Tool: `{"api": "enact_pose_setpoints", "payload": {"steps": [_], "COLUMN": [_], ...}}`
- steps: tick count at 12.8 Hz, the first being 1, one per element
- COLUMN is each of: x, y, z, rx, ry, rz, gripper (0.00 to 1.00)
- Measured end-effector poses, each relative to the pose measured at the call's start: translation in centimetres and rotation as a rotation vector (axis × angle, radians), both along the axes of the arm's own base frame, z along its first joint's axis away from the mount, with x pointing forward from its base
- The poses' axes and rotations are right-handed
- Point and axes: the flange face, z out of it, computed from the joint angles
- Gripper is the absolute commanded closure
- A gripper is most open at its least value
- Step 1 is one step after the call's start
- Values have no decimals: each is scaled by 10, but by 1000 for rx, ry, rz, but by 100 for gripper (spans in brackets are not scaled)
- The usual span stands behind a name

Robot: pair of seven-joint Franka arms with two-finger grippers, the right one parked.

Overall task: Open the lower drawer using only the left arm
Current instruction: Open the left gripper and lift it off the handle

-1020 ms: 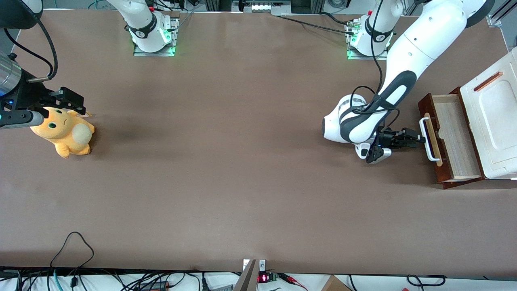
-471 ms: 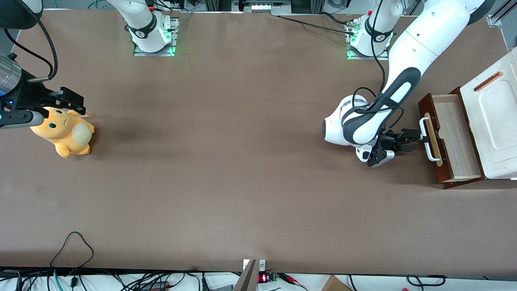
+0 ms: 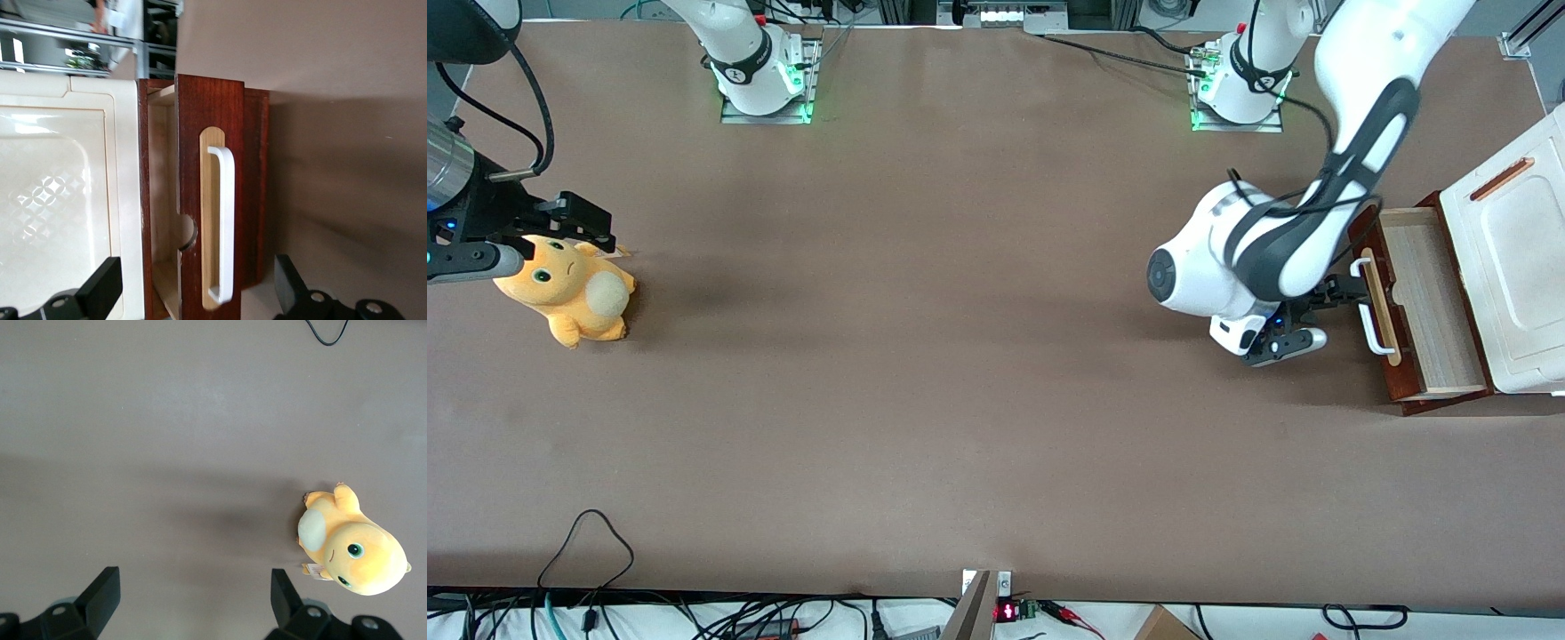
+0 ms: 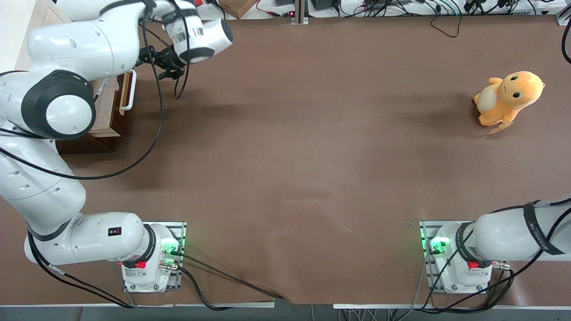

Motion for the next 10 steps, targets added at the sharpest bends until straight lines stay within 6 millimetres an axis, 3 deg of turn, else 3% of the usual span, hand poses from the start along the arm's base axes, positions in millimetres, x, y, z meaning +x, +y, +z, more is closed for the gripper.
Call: {"api": "enact_pose_setpoints", "payload": {"steps": [2,4,7,10], "x": [4,8,15,12], "y": [-17,-15,32,94], "z": [54,115,192,244], "rx": [-171,-357,-635,-884], "ry": [13,36,73,41], "rz": [51,80,111,120], "gripper": [0,0,0,0]}}
